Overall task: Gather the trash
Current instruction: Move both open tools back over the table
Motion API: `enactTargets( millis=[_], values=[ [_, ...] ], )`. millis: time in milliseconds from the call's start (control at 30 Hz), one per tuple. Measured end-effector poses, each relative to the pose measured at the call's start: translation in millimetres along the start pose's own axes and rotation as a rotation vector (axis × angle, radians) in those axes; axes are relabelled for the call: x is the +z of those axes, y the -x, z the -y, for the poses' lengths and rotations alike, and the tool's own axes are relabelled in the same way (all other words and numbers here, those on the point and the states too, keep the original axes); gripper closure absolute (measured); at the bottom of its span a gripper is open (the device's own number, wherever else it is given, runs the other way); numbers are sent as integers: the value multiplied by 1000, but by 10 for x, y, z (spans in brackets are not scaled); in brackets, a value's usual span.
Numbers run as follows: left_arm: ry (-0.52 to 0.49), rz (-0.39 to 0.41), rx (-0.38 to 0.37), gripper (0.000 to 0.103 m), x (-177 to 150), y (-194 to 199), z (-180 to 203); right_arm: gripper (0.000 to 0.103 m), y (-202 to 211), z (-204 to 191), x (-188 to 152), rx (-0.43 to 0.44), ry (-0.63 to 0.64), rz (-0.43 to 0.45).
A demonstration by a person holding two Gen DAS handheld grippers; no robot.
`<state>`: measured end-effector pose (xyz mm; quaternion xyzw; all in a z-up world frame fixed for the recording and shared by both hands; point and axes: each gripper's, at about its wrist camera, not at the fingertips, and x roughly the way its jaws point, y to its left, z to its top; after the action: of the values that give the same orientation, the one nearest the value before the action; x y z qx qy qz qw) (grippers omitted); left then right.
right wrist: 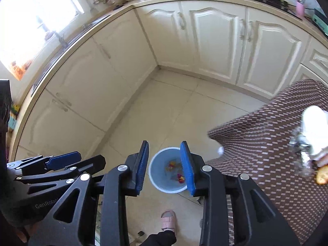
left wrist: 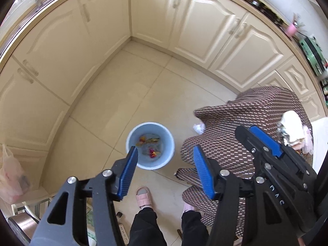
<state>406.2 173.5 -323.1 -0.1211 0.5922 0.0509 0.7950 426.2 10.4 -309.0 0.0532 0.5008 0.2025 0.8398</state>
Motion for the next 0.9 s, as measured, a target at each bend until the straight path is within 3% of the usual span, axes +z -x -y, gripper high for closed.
enactTargets(
  millis=[233, 500, 667, 900],
  values=[
    [-103, -3, -44, 48, -47, -4, 954, 72, 527, 831, -113, -70, -79, 55],
    [-239, -43, -103, 47, -316, -118, 2109, 71, 1076, 1823, -390, -164, -191, 75],
    [-280, -70, -110, 47, -453, -220, 2559, 71, 1234, 2308, -573, -197, -241, 57],
    [-270, -75, -99, 47, -420, -383, 2805, 71, 1160, 2617, -679, -181, -262, 22]
  ],
)
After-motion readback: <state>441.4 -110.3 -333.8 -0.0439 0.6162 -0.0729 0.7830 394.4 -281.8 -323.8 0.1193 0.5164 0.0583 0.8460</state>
